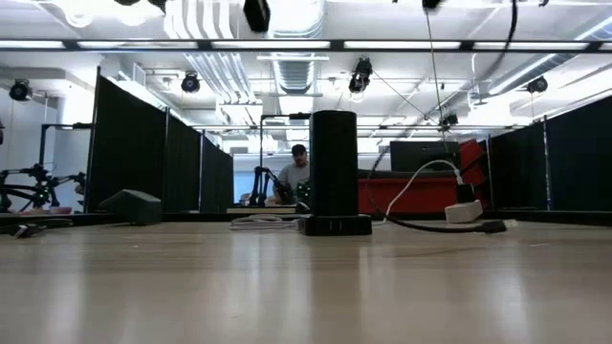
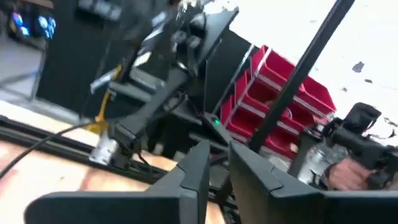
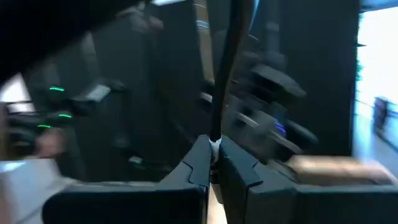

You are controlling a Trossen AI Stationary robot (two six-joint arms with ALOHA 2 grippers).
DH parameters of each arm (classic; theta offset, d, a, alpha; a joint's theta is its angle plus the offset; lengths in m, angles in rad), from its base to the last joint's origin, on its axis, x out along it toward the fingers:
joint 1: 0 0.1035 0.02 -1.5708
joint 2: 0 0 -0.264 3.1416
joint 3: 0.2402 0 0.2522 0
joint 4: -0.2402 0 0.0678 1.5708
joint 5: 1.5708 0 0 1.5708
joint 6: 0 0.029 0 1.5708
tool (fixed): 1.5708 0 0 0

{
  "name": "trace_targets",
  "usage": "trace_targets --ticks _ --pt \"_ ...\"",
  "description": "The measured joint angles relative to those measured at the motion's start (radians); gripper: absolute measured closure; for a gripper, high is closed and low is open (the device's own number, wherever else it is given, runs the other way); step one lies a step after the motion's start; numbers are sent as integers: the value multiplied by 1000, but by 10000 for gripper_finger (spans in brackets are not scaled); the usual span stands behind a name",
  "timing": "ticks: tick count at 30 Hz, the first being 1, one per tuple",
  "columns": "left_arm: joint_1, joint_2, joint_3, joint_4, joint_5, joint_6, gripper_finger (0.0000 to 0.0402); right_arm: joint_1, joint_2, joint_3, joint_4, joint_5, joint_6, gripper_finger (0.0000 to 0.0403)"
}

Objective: Insert USB
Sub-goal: Insert the top black charger cable into the white outlet extension

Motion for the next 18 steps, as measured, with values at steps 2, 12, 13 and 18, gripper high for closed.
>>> trace_targets --ticks 2,12,13,18 --pt "0 30 78 -49 62 -17 281 65 30 76 1 -20 13 400" --pt "-6 212 455 -233 369 -84 170 356 202 407 2 -92 58 400" --pt "-9 242 490 -232 400 -83 160 370 219 419 3 -91 58 400" --pt "-22 345 631 -220 498 -83 142 424 282 445 -2 -111 59 400"
